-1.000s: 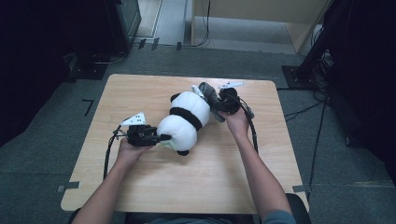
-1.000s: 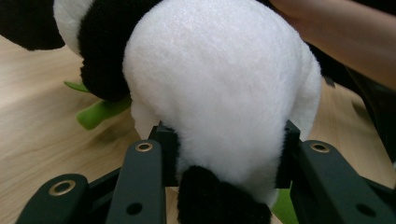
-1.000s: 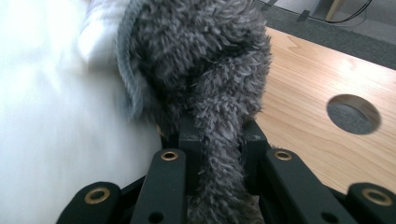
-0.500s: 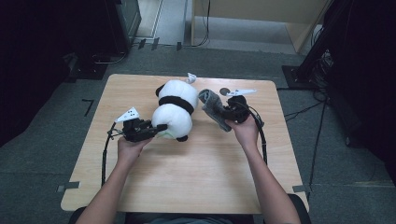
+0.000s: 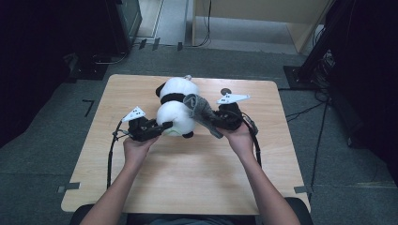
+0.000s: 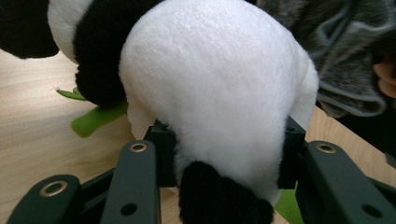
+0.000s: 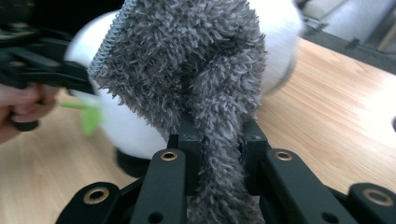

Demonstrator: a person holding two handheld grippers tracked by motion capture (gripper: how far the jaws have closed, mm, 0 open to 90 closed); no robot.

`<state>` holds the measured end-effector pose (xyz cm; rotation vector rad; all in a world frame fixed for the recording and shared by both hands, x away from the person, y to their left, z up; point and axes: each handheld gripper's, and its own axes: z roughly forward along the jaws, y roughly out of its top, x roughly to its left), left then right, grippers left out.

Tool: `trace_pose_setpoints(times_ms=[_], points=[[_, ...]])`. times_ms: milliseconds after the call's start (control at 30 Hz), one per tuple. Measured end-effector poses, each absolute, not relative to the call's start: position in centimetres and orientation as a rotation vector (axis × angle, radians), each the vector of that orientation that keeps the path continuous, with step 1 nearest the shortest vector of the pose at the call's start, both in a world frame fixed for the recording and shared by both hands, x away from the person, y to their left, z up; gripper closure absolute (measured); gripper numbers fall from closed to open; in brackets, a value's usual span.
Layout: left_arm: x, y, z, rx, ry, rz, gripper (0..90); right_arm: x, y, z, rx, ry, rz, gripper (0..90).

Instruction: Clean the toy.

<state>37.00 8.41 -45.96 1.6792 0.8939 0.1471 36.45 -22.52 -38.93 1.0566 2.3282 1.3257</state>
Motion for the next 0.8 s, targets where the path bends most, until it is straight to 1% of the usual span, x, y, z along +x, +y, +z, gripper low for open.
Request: trace_pose_setpoints(times_ms=[233,533,800], points=[[36.8,7.0,-45.9,1.693,0.891,0.166,55.3,34.7,-19.9,-38.7,0.962,2.353,1.329,76.3],[36.6,6.6,-45.8,1.691,0.92,0.175,55.2,33.7,-17.5,-40.3,0.899,2.4,1.289,76.3],[36.5,6.7,-45.5,1.677,0.93,0.159,55.2,32.5,-15.1,-42.7,0.779,2.467,1.178,76.3]])
